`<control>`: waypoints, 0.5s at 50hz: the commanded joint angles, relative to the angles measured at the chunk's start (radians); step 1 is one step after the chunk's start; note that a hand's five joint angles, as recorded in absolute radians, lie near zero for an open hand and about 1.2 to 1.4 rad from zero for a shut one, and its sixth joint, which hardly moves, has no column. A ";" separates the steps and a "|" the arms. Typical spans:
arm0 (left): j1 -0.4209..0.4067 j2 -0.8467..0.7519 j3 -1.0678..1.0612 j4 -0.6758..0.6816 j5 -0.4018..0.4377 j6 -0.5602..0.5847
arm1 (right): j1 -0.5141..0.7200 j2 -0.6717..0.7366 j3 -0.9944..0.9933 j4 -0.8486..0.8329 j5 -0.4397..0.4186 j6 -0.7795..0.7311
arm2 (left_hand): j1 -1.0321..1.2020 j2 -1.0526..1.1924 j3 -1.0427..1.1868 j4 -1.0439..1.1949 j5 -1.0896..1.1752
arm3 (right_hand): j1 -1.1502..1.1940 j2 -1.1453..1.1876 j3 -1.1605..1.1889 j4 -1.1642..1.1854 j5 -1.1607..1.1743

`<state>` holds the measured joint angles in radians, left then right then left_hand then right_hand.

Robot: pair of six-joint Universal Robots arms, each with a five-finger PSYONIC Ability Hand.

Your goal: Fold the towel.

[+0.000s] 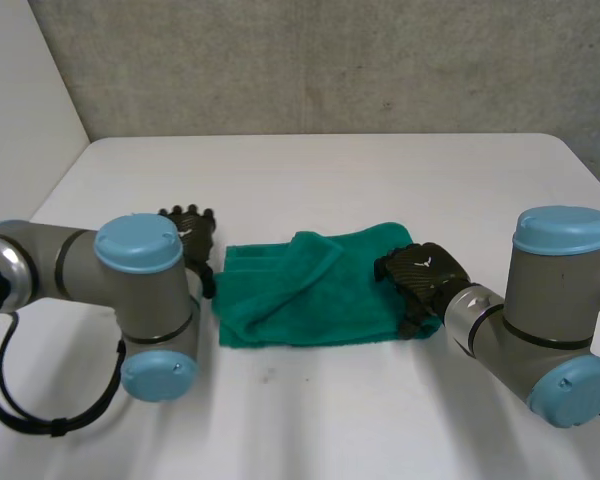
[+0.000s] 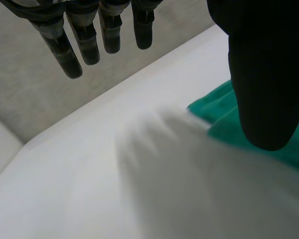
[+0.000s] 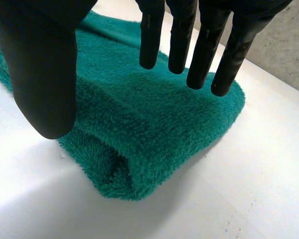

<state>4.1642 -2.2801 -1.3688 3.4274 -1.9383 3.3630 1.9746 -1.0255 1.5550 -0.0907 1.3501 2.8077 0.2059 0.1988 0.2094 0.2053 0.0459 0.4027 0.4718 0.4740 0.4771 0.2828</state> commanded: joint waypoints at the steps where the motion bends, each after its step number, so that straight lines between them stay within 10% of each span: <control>1: -0.018 0.088 -0.111 -0.013 -0.042 0.003 | 0.001 -0.002 0.000 -0.004 0.000 0.001 | 0.028 0.035 0.025 0.029 0.014 | 0.158 0.089 0.087 0.084 0.103; 25: -0.187 0.047 0.008 0.000 0.185 -0.008 | 0.010 -0.010 0.037 -0.029 0.021 -0.051 | 0.040 0.047 0.036 0.041 0.025 | 0.152 0.083 0.081 0.078 0.097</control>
<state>3.9899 -2.1282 -1.4286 3.4434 -1.7762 3.3504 1.9799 -1.0395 1.5863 -0.1109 1.3571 2.7742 0.2061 0.1988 0.2089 0.2052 0.0459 0.4027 0.4719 0.4743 0.4771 0.2829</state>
